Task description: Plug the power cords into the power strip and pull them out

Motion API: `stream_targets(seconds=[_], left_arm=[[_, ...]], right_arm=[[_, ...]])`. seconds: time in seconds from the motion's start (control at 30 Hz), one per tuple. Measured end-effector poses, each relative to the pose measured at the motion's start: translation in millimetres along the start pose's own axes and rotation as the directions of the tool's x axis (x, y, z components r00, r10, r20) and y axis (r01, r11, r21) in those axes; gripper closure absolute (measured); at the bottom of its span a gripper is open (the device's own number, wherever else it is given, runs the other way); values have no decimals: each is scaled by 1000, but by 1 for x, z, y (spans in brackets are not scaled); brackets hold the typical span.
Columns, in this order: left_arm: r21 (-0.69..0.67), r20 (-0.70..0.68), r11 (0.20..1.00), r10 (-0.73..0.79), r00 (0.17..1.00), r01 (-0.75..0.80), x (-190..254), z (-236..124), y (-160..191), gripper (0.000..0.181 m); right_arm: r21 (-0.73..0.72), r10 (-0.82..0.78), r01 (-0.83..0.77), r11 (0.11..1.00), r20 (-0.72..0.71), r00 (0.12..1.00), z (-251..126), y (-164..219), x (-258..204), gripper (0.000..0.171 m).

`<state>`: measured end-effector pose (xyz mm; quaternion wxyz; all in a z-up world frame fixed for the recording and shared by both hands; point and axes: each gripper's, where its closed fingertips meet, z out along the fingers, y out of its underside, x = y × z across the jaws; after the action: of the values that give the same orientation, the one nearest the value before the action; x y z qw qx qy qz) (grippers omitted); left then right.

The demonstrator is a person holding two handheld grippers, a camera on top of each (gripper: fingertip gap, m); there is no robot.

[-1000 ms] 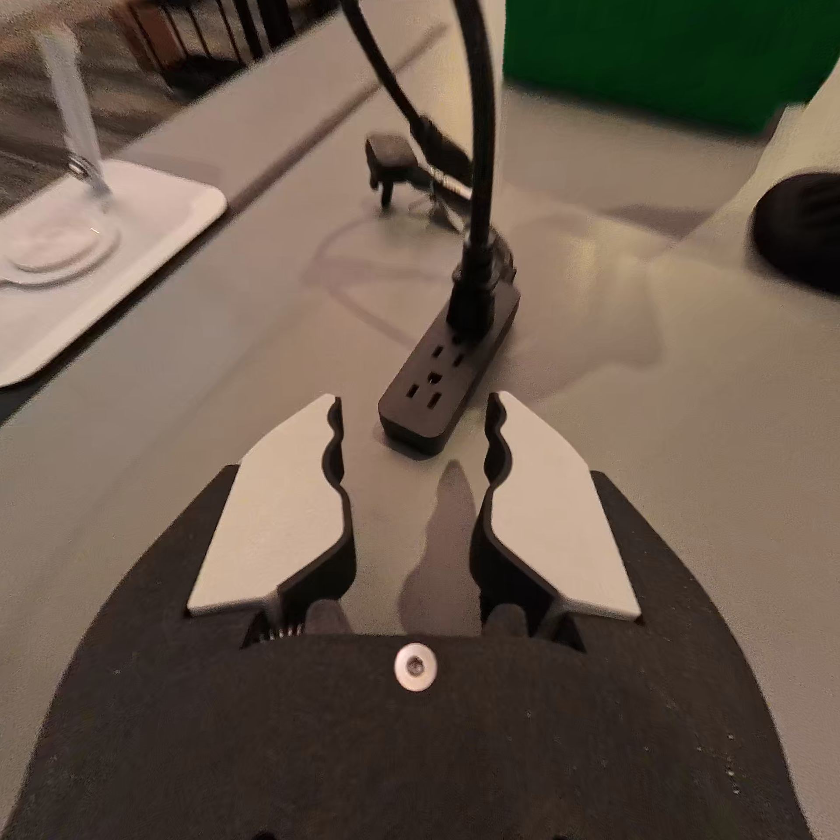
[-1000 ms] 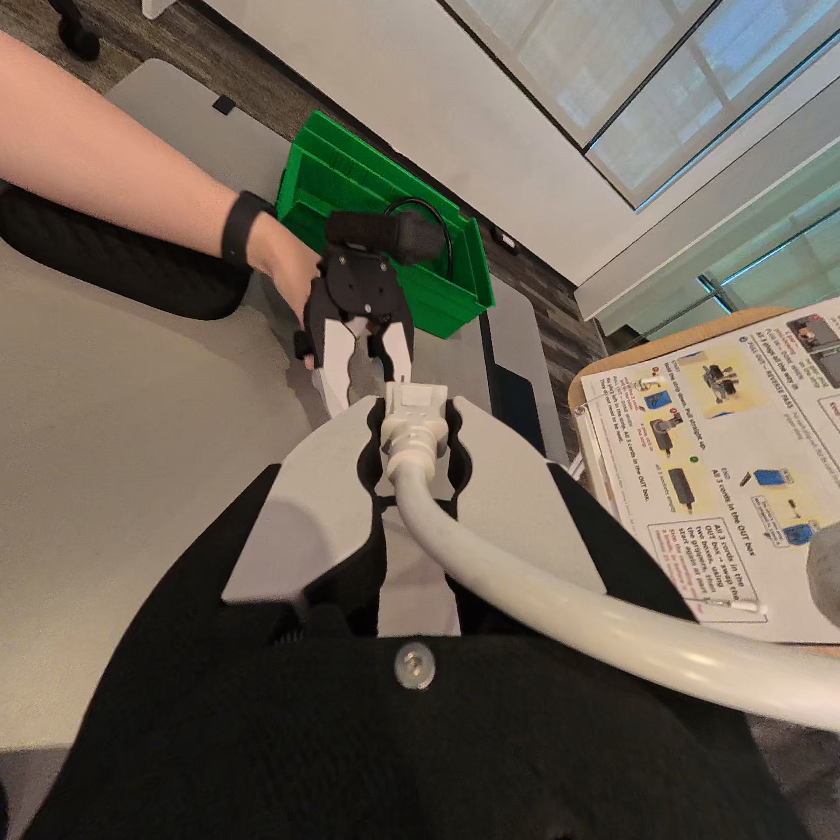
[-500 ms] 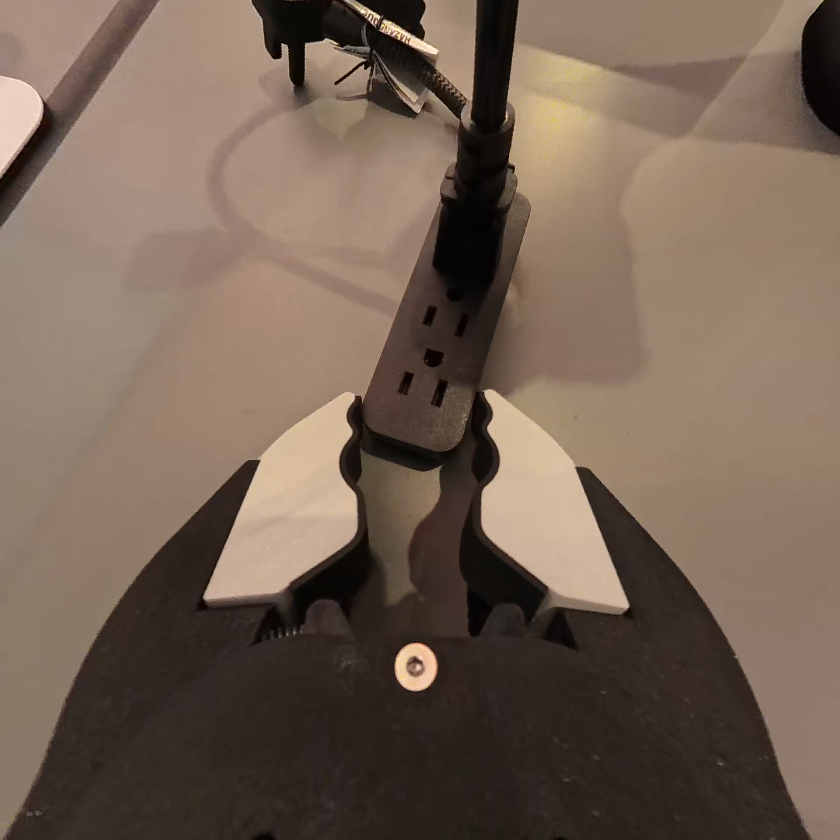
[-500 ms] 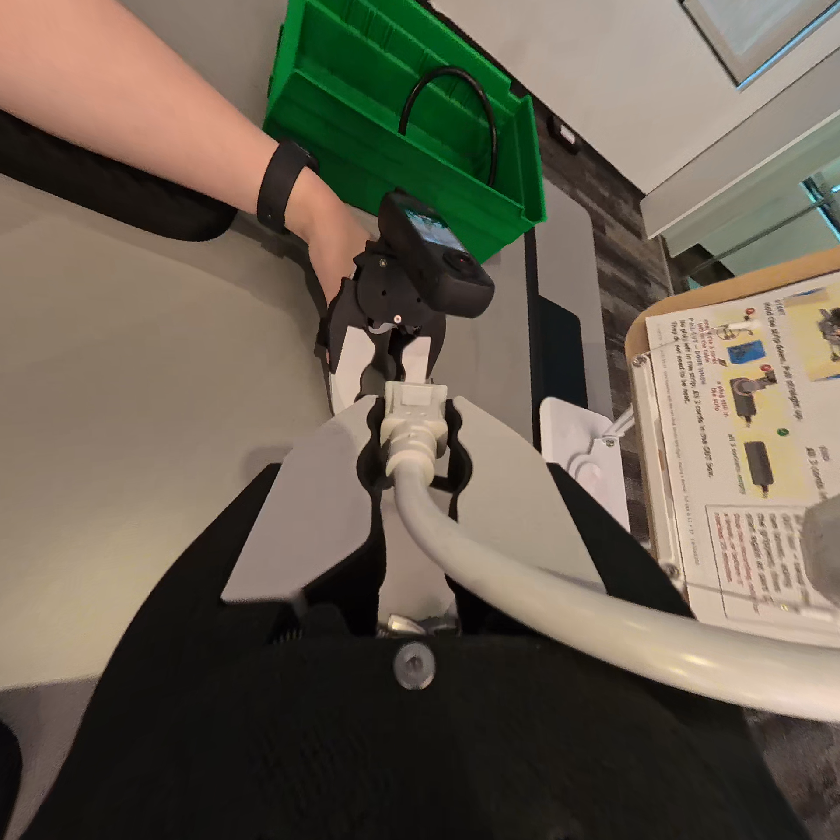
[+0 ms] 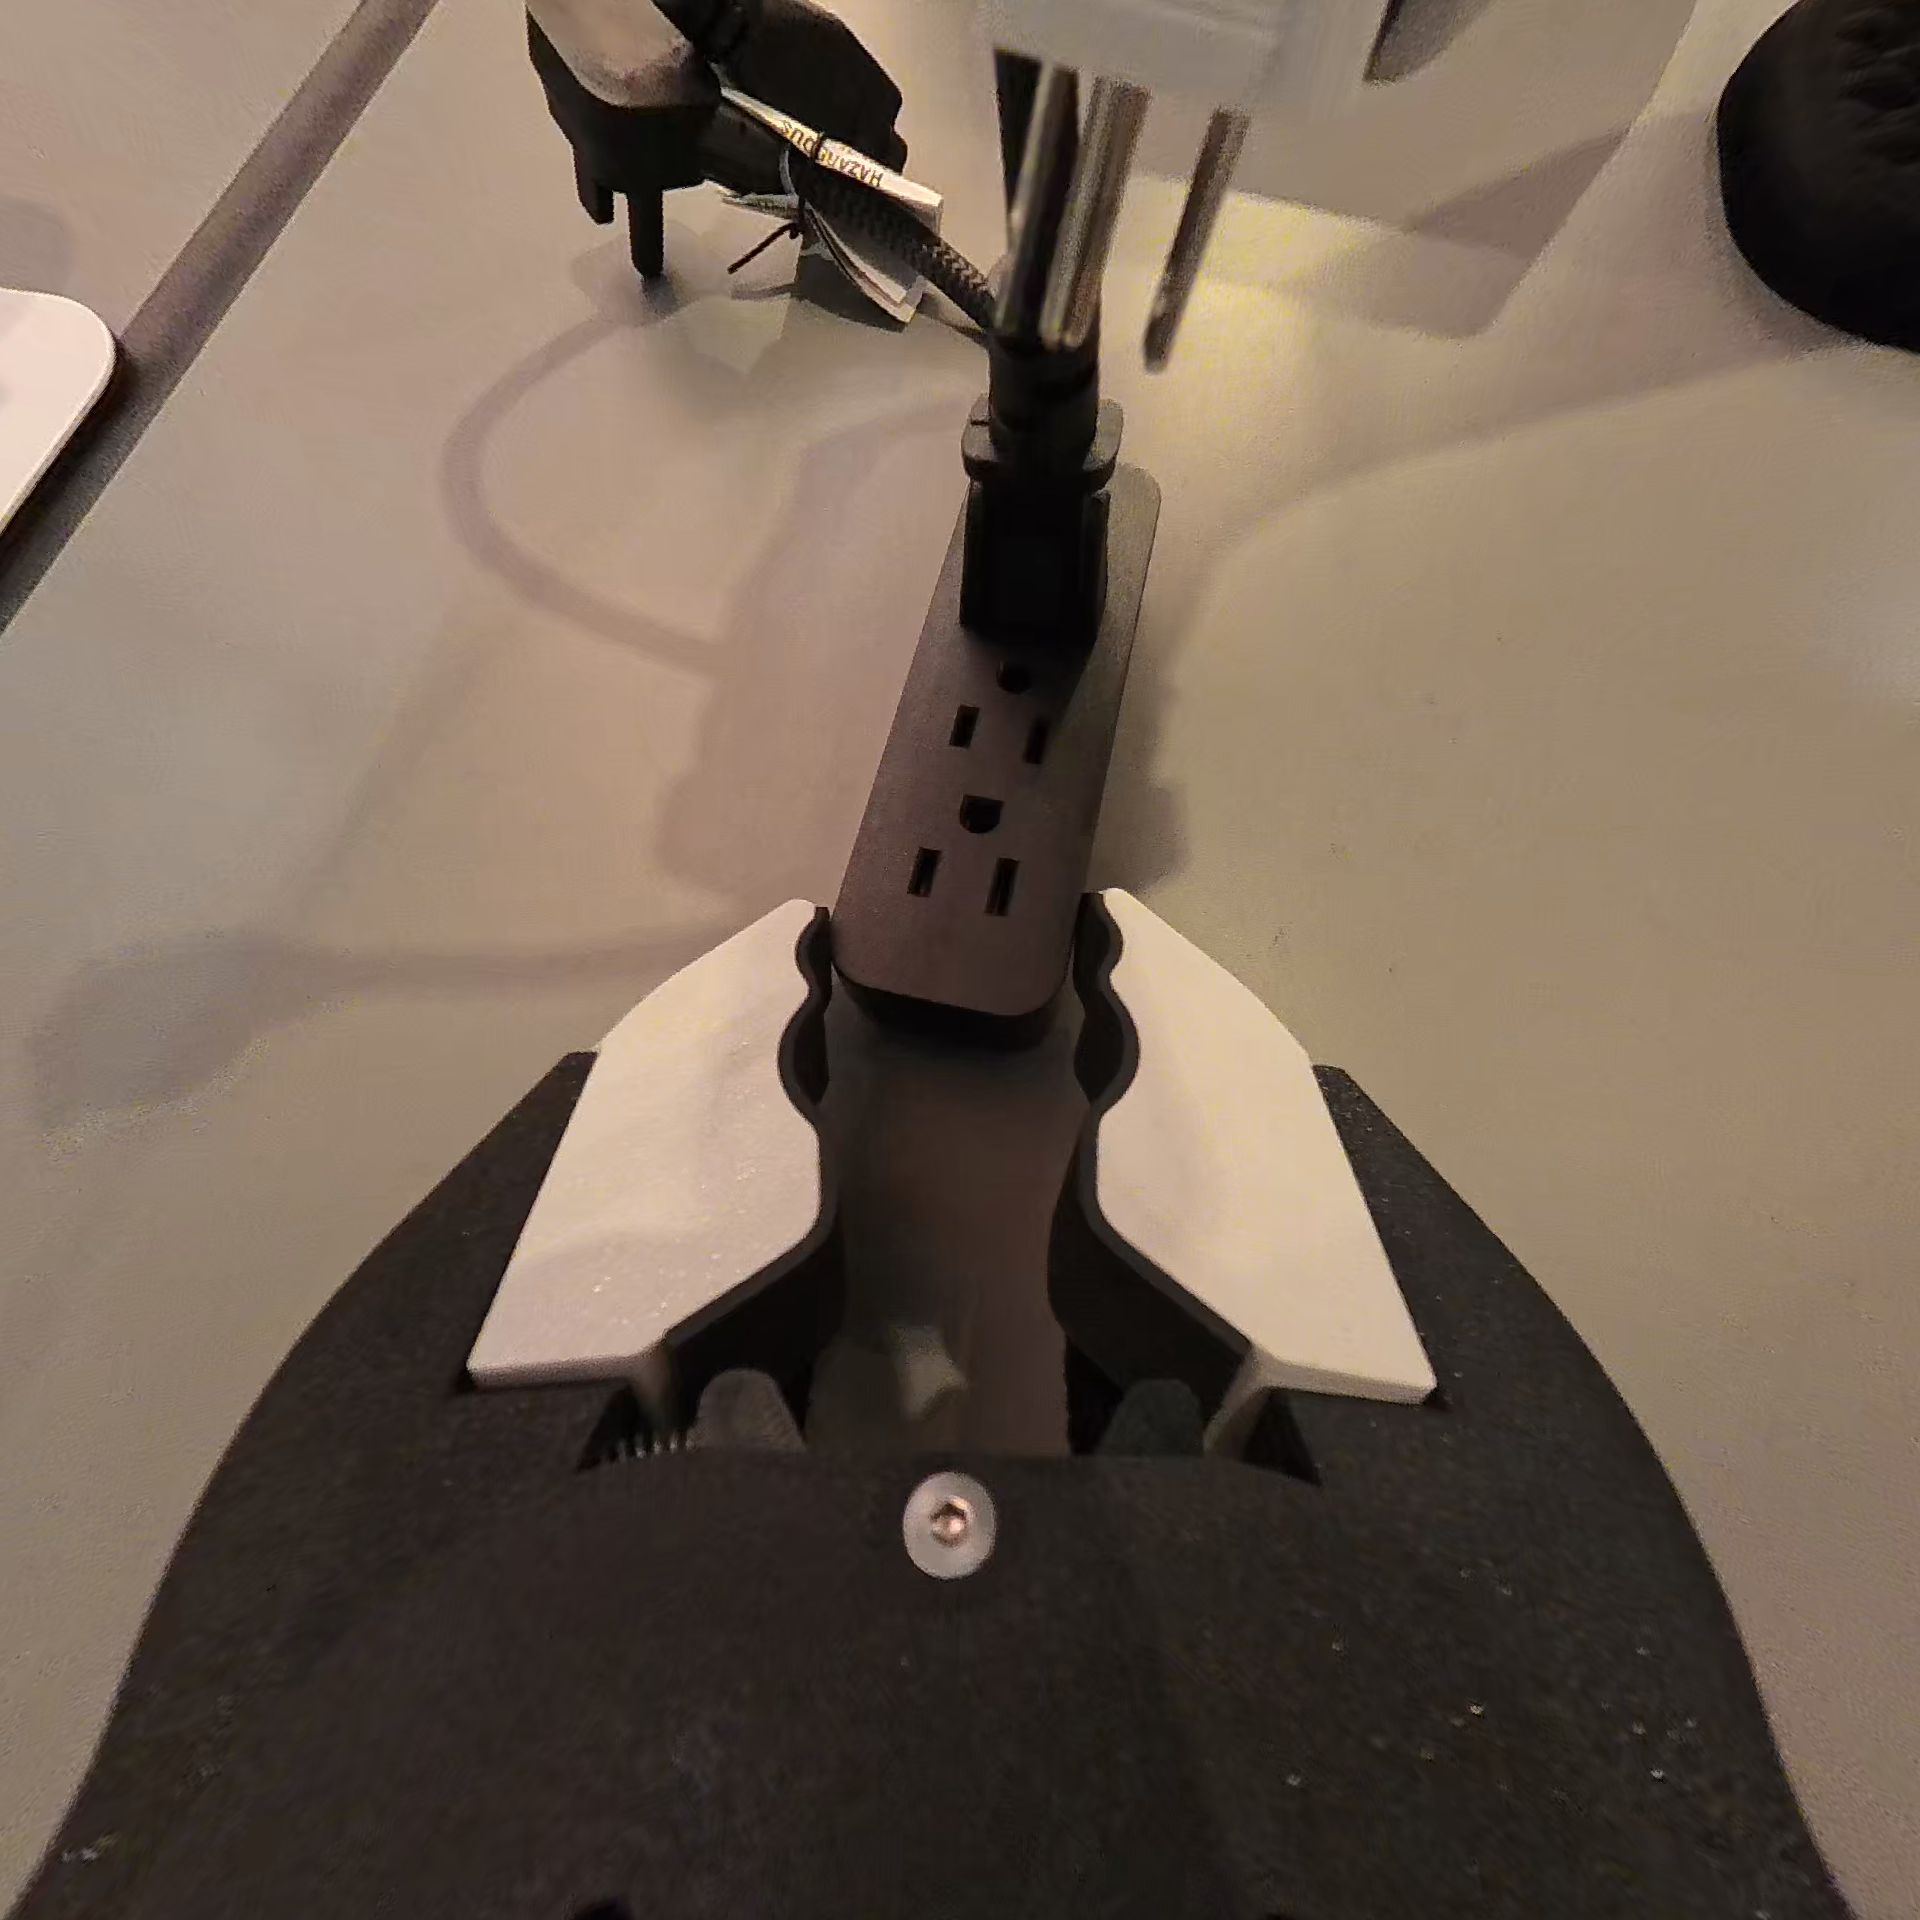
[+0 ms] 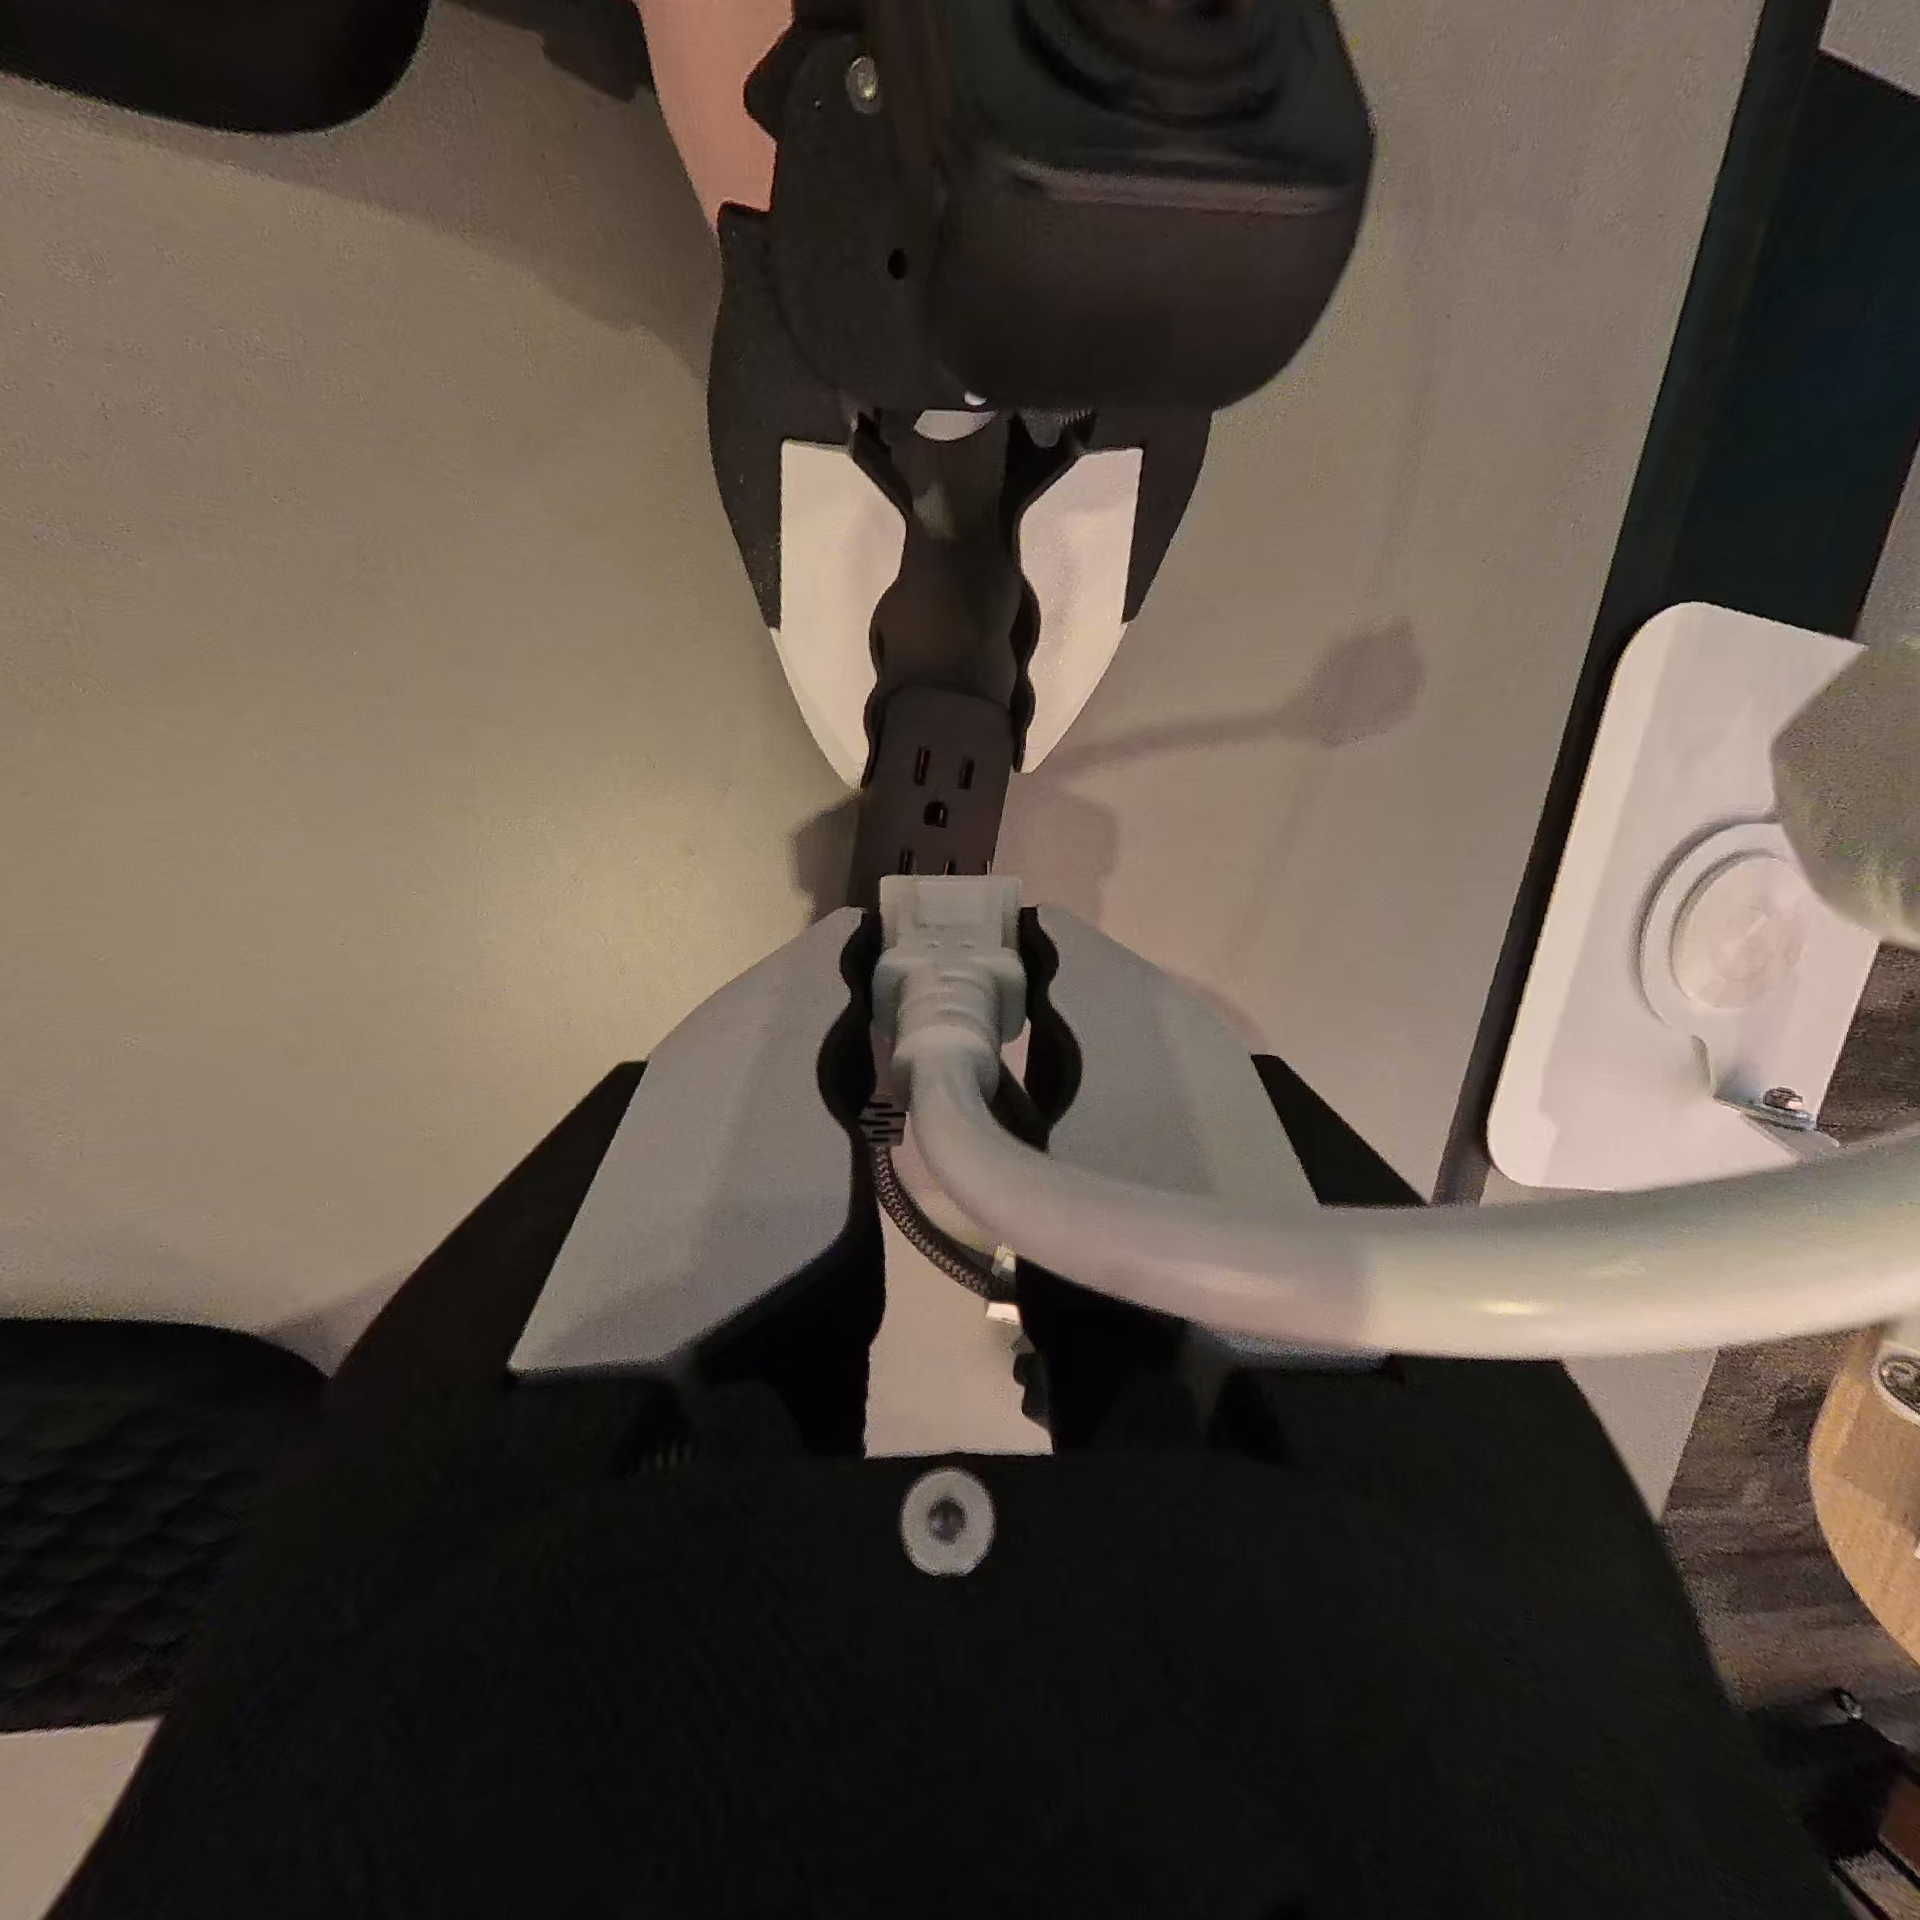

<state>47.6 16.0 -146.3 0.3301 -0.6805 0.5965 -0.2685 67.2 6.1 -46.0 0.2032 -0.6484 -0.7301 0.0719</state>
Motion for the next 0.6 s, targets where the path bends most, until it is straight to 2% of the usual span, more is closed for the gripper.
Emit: stream_targets(seconds=[0.2, 0.43, 0.6], left_arm=[[8, 7, 1000, 30, 1000, -30, 2, -1, -1, 137], [-7, 4, 999, 38, 999, -38, 3, -1, 3, 137], [-24, -2, 999, 32, 999, -32, 2, 0, 5, 137]], right_arm=[[-36, -12, 12, 999, -21, 1000, 10, -9, 2, 146], [-251, -7, 19, 968, 48, 999, 45, 14, -6, 145], [-292, 37, -12, 956, 82, 996, 56, 22, -10, 145]])
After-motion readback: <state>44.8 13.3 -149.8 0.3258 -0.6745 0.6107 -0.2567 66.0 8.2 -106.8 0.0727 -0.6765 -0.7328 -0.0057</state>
